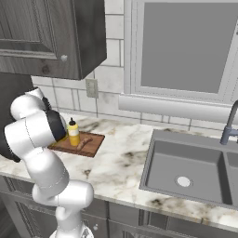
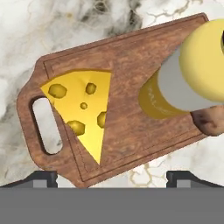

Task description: Retrieve the reheated potato from the microwave, then place the potato, cheese, and condiment on the cutting board.

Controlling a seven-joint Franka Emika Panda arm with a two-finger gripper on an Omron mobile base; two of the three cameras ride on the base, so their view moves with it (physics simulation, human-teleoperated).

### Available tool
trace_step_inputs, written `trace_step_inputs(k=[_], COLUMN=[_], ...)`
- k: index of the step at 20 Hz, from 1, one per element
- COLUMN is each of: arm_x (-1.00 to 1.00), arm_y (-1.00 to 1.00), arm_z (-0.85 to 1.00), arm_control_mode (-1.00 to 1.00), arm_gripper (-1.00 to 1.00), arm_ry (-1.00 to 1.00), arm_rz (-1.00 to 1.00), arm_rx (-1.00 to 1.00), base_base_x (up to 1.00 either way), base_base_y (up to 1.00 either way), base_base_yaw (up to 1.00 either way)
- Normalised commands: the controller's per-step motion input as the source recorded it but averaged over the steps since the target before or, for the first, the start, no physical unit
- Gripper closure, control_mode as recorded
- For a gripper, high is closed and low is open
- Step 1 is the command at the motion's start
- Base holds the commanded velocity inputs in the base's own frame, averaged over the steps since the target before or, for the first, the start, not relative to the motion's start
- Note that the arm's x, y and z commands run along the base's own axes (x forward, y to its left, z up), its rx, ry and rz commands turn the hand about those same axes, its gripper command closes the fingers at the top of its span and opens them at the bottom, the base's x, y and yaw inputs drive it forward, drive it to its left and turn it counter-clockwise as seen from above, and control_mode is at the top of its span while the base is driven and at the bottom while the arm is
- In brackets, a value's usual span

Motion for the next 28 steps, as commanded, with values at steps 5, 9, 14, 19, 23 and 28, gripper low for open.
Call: trace_step_inputs(k=[5, 9, 14, 19, 23, 28], arm_x=[-0.53, -0.54, -0.52, -0.5, -0.59, -0.64], arm_y=[-0.41, -0.49, -0.55, -0.52, -0.45, -0.36], arm_z=[0.17, 0.14, 0.1, 0.19, 0.19, 0.15], arm_control_mode=[-1.0, -1.0, -1.0, -1.0, -1.0, -1.0], arm_gripper=[-1.0, -1.0, -1.0, -1.0, -1.0, -1.0], arm_ry=[0.01, 0.0, 0.0, 0.0, 0.0, 0.0], arm_rz=[0.07, 0.14, 0.27, 0.31, 0.27, 0.24], arm_rx=[0.0, 0.01, 0.01, 0.04, 0.05, 0.05], base_base_x=[0.0, 0.0, 0.0, 0.0, 0.0, 0.0], base_base_y=[0.0, 0.0, 0.0, 0.0, 0.0, 0.0], base_base_yaw=[0.0, 0.0, 0.0, 0.0, 0.0, 0.0])
